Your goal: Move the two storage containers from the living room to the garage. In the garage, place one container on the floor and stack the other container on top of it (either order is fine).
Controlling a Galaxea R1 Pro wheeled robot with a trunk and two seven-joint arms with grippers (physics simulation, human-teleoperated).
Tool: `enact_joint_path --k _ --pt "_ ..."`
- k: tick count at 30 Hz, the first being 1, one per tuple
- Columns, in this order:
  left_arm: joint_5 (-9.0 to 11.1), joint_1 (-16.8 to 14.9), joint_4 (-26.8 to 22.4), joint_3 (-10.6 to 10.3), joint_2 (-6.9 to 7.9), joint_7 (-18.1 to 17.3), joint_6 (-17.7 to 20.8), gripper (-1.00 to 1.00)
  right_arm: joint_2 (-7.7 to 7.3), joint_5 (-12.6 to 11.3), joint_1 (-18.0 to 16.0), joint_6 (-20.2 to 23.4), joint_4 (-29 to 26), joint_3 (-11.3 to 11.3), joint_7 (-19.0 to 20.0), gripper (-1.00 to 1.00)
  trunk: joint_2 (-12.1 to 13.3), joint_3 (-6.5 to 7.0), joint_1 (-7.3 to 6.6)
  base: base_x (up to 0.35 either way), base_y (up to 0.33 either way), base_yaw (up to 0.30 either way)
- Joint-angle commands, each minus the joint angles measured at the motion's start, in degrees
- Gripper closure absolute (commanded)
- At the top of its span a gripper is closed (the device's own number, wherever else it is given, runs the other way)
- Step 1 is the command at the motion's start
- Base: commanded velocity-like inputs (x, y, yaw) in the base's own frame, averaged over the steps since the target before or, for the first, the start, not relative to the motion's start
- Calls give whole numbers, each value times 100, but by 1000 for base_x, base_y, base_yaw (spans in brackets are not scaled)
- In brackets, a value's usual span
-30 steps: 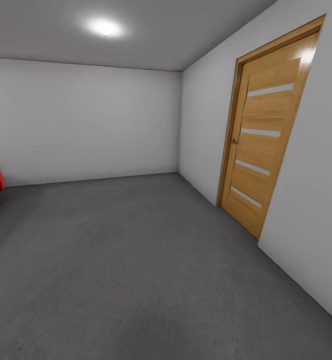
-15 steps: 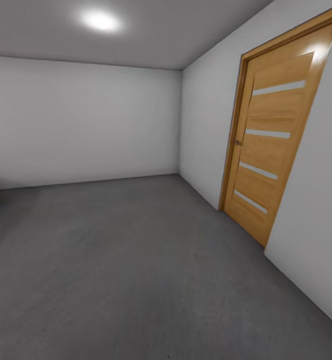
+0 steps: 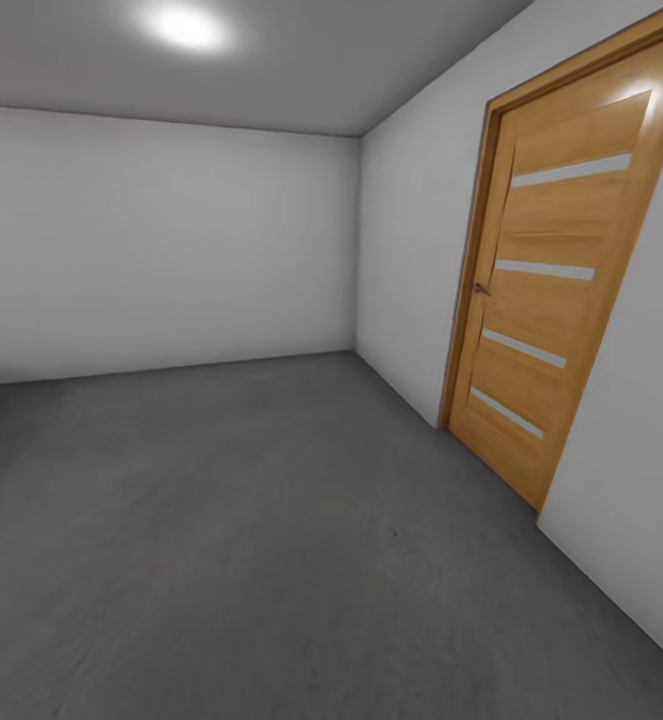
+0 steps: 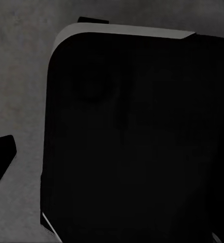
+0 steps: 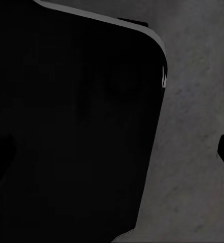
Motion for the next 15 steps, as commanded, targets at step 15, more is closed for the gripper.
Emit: enact_joint_path --k 15 --pt "51 -1 7 2 -15 0 -11 -100 -8 30 -1 -5 -2 3 -2 -100 -2 -5 3 331 0 -266"
